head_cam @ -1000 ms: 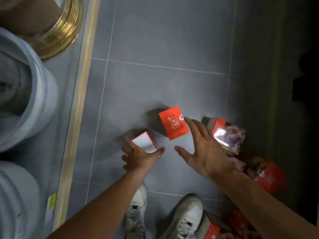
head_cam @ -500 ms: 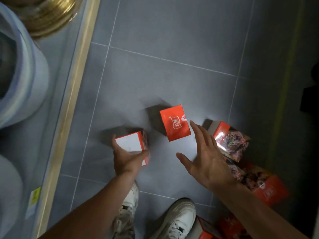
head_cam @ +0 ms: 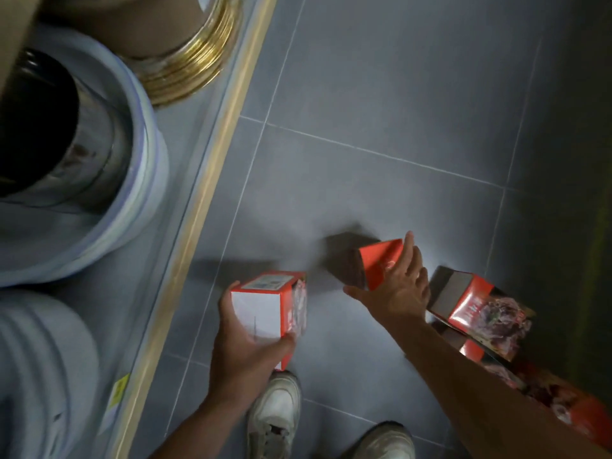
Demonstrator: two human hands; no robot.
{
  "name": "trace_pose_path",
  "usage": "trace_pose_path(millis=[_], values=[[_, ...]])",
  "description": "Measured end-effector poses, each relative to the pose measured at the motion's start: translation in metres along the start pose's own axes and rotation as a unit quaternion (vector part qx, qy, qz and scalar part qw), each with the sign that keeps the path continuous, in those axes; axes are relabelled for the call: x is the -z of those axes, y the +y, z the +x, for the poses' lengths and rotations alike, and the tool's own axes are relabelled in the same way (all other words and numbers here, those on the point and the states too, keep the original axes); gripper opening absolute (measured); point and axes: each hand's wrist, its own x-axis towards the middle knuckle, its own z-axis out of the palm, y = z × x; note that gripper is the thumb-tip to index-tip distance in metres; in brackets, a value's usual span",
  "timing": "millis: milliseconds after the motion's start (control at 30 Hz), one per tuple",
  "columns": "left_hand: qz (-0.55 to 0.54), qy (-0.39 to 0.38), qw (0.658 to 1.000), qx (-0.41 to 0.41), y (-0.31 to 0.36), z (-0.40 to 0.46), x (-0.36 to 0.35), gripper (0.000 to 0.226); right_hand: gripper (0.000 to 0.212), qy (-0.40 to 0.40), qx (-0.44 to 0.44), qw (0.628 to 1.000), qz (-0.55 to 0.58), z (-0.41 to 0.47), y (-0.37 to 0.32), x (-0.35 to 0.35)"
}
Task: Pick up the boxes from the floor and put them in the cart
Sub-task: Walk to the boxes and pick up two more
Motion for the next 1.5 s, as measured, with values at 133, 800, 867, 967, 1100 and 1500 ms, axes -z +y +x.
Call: trace_pose_path(millis=[133, 800, 867, 967, 1100, 1500], values=[[0.017, -0.005, 1.0, -0.004, -0.014, -0.005, -0.003, 0.11, 0.123, 0.049, 0.016, 0.998, 0.021, 0.005, 0.022, -0.019], [-0.01, -0.056, 0.983, -0.173, 0.264, -0.204, 0.147, 0.108, 0.117, 0.069, 0.12, 0.99, 0.024, -0.218, -0.042, 0.381], [-0.027, -0.061, 0.979, -0.19, 0.307, -0.243, 0.176, 0.108, 0.115, 0.08, 0.13, 0.988, 0.035, -0.257, -0.054, 0.434], [-0.061, -0.065, 0.971, -0.223, 0.356, -0.3, 0.219, 0.105, 0.117, 0.094, 0.146, 0.984, 0.046, -0.316, -0.07, 0.501], [-0.072, -0.052, 0.958, -0.271, 0.392, -0.374, 0.275, 0.1, 0.115, 0.12, 0.197, 0.971, 0.059, -0.387, -0.09, 0.565], [-0.13, 0.052, 0.943, -0.301, 0.368, -0.505, 0.433, 0.099, 0.112, 0.116, 0.356, 0.927, -0.005, -0.524, -0.159, 0.615]])
